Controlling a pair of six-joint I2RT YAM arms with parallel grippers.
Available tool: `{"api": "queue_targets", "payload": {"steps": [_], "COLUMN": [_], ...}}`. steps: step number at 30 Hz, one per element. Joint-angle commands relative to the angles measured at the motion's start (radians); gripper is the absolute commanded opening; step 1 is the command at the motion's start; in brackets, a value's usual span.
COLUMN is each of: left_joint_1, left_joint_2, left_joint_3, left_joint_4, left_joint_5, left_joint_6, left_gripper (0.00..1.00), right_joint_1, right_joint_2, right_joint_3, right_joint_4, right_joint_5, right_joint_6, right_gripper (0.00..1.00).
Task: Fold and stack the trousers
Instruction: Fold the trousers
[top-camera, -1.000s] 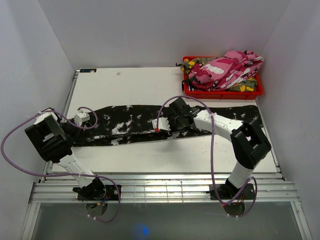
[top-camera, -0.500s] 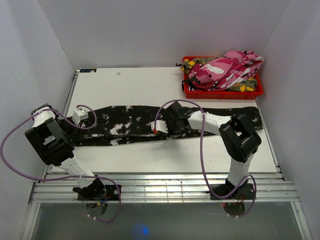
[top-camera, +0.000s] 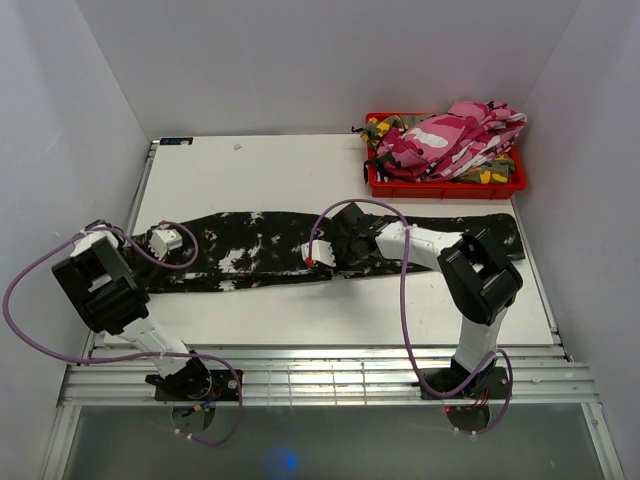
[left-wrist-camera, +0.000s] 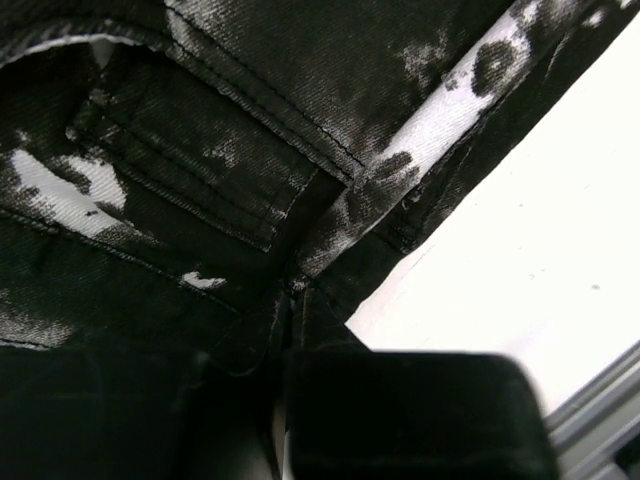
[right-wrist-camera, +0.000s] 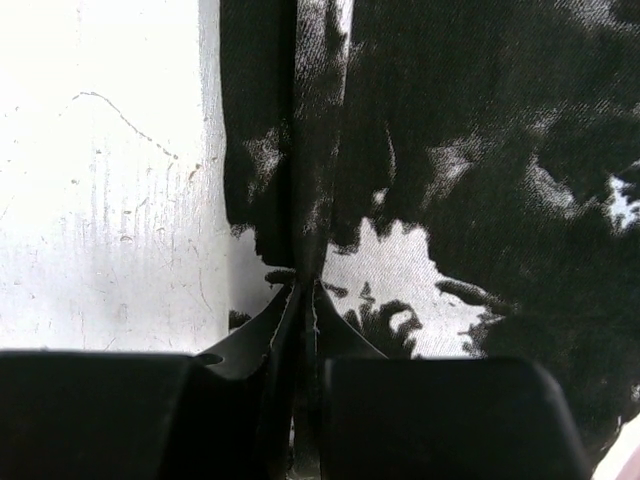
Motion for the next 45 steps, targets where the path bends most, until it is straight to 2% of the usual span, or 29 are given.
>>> {"api": "queue_targets", "payload": {"steps": [1,6,10,14,17,19,25,38,40,41,42,45], "left_joint_1": [0.021,0.021,0.021,0.024,0.024,0.024,0.024,0.024,0.024,0.026,0.024,0.026], "left_joint_2": [-0.050,-0.085,-0.082,-0.052,-0.044,-0.040,-0.026,-0.029,-0.024,-0.024,-0.018,-0.010], "left_joint_3": [-0.081,-0.112,-0.114,-0.102,-0.086,-0.080,-0.073,-0.074,-0.074,-0.073,-0.066,-0.056], "left_joint_4": [0.159,0.154,0.156,0.168,0.166,0.163,0.162,0.160,0.160,0.160,0.160,0.160], "left_joint_5": [-0.146,-0.137,-0.139,-0.146,-0.133,-0.126,-0.132,-0.143,-0.145,-0.145,-0.145,-0.148], "left_joint_6": [0.067,0.102,0.102,0.099,0.096,0.092,0.087,0.082,0.084,0.084,0.084,0.078], "left_gripper": [0.17,0.28,0.33,0.34,0.34,0.34,0.34,0.34,0.34,0.34,0.34,0.34], "right_joint_1": [-0.001,-0.002,-0.030,-0.102,-0.169,-0.210,-0.307,-0.340,-0.344,-0.346,-0.349,-0.353], "right_joint_2": [0.023,-0.022,-0.109,-0.189,-0.230,-0.252,-0.281,-0.227,-0.227,-0.227,-0.227,-0.240], "right_joint_3": [-0.008,0.057,0.055,0.013,-0.046,-0.079,-0.173,-0.248,-0.247,-0.247,-0.247,-0.250], "right_joint_4": [-0.155,-0.217,-0.226,-0.256,-0.266,-0.261,-0.202,-0.051,-0.045,-0.043,-0.045,-0.051], "right_joint_5": [0.009,-0.026,0.004,0.050,0.090,0.113,0.182,0.258,0.258,0.258,0.258,0.258], "right_joint_6": [0.019,0.041,0.062,0.050,0.030,0.003,-0.068,-0.117,-0.119,-0.120,-0.123,-0.126], "right_gripper": [0.14,0.49,0.56,0.50,0.41,0.39,0.37,0.35,0.30,0.26,0.17,0.08]}}
